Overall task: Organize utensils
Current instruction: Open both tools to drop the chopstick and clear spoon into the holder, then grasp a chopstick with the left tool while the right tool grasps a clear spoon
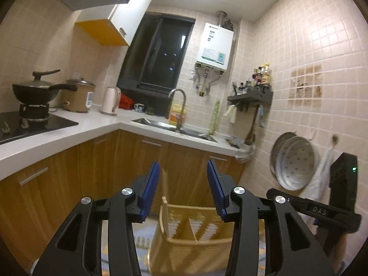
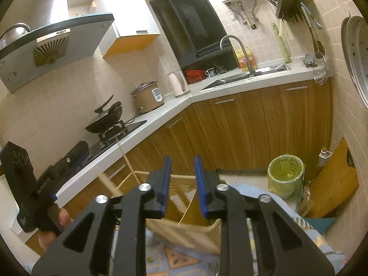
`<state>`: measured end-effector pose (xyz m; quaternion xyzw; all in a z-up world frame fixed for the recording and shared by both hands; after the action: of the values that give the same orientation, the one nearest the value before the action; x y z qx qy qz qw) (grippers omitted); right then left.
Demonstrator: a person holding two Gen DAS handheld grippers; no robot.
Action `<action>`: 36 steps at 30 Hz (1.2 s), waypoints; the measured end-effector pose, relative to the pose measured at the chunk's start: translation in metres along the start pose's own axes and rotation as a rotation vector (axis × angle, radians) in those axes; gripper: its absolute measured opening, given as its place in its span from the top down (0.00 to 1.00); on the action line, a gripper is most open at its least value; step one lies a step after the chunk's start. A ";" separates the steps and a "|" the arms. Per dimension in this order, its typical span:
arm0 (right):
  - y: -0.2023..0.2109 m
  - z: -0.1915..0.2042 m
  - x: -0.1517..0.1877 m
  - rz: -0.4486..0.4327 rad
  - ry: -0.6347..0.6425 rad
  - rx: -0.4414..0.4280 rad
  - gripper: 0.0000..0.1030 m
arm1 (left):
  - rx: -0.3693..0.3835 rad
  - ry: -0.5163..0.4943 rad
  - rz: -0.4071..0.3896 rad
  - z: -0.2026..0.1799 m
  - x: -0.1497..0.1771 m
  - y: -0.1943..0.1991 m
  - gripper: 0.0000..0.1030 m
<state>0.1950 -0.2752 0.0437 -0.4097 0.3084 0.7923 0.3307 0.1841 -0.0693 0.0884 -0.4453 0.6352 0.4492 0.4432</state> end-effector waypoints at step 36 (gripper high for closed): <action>0.038 -0.026 0.196 0.722 -0.401 0.170 0.58 | 0.105 -0.280 1.044 0.011 0.243 0.031 0.66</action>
<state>0.0900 -0.2642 -0.1274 -0.0842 0.4261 0.8930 0.1177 0.1051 -0.0934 -0.1423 0.0164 0.7285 0.6323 0.2631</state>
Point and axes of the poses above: each gripper's, at about its wrist camera, not at the fingertips, and y roughly against the way its jaws point, z to its left, x to its underside, the point moved 9 cm from there along -y, roughly the way its jaws point, and after that the axes turned 12 degrees about -x, right-handed, at the moved point
